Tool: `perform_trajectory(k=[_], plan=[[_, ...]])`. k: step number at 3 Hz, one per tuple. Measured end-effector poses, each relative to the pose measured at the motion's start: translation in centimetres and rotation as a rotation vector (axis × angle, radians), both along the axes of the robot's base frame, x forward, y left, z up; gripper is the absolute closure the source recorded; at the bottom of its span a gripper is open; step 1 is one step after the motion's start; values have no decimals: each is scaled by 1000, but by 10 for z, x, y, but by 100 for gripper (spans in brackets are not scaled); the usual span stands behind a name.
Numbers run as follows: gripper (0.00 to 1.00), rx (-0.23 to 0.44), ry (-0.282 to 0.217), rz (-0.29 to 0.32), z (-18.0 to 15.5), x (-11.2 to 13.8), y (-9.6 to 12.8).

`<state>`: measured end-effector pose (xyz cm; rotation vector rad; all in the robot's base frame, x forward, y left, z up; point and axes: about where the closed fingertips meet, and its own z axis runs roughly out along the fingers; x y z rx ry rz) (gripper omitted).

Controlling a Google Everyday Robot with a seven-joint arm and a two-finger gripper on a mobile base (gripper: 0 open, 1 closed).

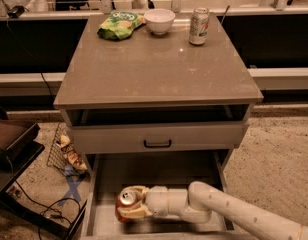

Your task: Place coke can into middle drawer

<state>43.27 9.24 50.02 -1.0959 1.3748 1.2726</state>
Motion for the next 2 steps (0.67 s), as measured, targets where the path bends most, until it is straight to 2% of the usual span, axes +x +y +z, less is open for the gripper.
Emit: perform_trajectory(k=[1, 2], plan=[[100, 3, 18, -7, -25, -7, 10], [100, -23, 16, -34, -41, -15, 18]])
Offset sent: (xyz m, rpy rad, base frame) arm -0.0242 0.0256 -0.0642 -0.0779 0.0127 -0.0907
